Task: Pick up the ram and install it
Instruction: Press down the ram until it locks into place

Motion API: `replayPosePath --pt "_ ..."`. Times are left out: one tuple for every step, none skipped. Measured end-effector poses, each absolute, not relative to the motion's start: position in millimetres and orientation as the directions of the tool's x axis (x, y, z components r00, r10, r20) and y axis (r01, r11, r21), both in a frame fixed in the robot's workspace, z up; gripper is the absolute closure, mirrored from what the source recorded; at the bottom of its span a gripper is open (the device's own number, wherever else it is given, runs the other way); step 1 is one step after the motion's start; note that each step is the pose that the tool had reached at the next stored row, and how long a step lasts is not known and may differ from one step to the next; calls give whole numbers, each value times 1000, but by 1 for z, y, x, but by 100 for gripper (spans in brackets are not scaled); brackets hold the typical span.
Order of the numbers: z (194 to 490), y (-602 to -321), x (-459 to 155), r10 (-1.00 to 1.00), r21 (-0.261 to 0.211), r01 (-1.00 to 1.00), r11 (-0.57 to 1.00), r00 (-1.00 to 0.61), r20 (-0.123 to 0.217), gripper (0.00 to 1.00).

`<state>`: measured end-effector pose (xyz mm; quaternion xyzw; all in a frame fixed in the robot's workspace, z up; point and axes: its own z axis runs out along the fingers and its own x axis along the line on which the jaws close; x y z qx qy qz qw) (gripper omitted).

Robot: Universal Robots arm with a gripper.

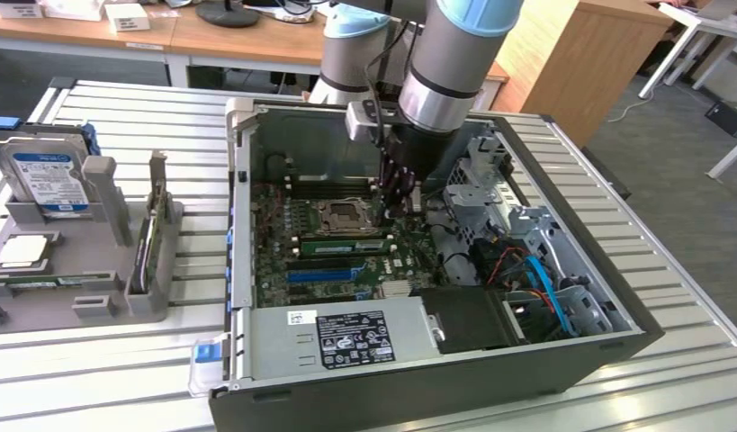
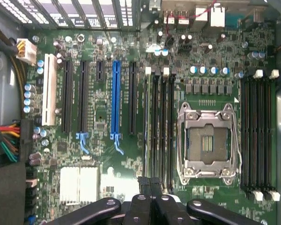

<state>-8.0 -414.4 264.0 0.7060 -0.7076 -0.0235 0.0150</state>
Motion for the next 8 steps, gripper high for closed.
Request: replayPosePath --pt "264 -414 -6 -1000 54 -999 2 -3 -12 89" --pt "264 -414 -4 -1000 54 -999 2 -2 -12 89" --pt "264 -414 -3 -1000 54 -999 2 -2 -12 89" --pt "264 -414 -1 -1000 54 -999 2 -2 -12 89" --pt "264 -414 0 -1000 54 -999 1 -2 -12 89" --pt "264 -414 1 -1000 54 -999 1 -2 -12 89" --pt "264 -414 2 -1000 54 -999 1 -2 -12 89" --pt "264 -414 3 -1000 54 -999 1 -2 -12 89"
